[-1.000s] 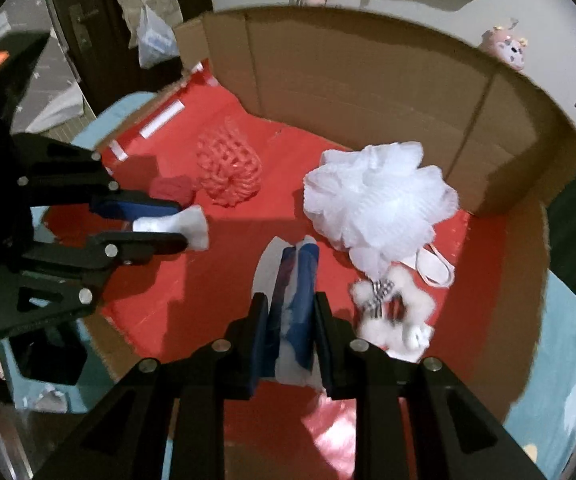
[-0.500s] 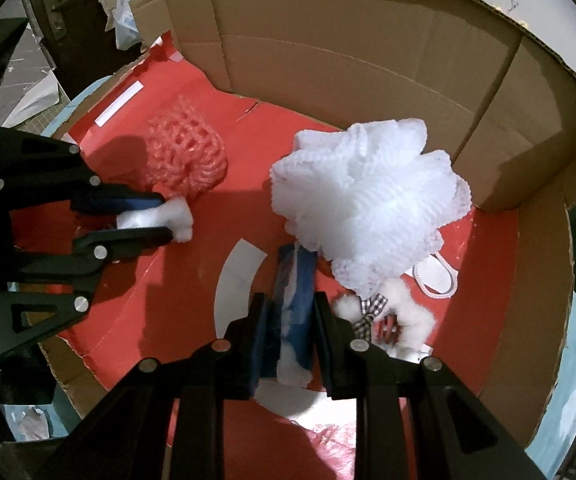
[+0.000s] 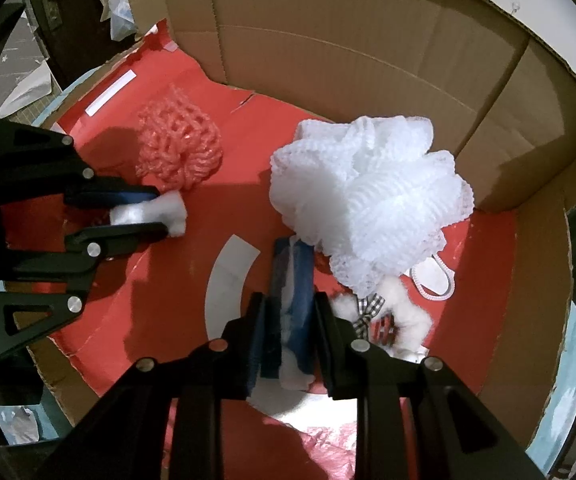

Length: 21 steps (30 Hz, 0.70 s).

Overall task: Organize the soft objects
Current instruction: 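Open the left tool releasing the cloth while the right tool releases the tube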

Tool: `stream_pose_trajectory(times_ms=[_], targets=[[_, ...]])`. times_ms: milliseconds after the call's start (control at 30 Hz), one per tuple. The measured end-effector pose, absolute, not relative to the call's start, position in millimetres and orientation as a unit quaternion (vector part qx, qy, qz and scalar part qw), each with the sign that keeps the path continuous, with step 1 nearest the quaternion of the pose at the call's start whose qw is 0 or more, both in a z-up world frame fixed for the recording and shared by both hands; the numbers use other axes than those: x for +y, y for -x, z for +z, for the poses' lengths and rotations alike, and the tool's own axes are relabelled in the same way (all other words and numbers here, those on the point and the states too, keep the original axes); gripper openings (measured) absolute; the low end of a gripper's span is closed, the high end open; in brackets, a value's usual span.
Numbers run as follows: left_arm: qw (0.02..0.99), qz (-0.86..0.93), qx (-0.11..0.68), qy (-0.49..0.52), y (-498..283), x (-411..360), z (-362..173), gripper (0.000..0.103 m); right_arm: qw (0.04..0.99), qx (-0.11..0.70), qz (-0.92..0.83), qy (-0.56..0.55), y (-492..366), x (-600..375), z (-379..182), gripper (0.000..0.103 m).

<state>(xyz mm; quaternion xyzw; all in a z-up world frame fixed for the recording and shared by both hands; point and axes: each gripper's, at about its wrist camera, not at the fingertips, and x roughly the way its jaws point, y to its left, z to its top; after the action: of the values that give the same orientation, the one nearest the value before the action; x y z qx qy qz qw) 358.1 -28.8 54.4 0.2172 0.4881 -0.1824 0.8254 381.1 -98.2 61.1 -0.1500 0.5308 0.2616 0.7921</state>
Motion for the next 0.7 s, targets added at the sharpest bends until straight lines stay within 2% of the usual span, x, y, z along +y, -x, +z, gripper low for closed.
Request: stream_pose_trajectory(times_ms=[567, 633, 667, 700], targets=[[0.819, -0.182, 0.511, -0.189, -373.5, -9.3, 50.2, 0.024, 0.796, 0.52, 0.258, 0.17, -368.7, -92.4, 65.3, 0.041], [0.818, -0.18, 0.513, -0.189, -376.6, -7.7, 49.0, 0.028, 0.797, 0.519, 0.259, 0.168, -367.6, -92.7, 67.1, 0.043], [0.818, -0.179, 0.512, -0.189, -377.0, -6.9, 49.4, 0.036, 0.798, 0.518, 0.259, 0.168, -367.6, -94.8, 66.9, 0.043], [0.818, -0.182, 0.512, -0.187, -378.2, -6.5, 49.8, 0.054, 0.798, 0.517, 0.259, 0.168, -367.7, -96.2, 67.9, 0.043]])
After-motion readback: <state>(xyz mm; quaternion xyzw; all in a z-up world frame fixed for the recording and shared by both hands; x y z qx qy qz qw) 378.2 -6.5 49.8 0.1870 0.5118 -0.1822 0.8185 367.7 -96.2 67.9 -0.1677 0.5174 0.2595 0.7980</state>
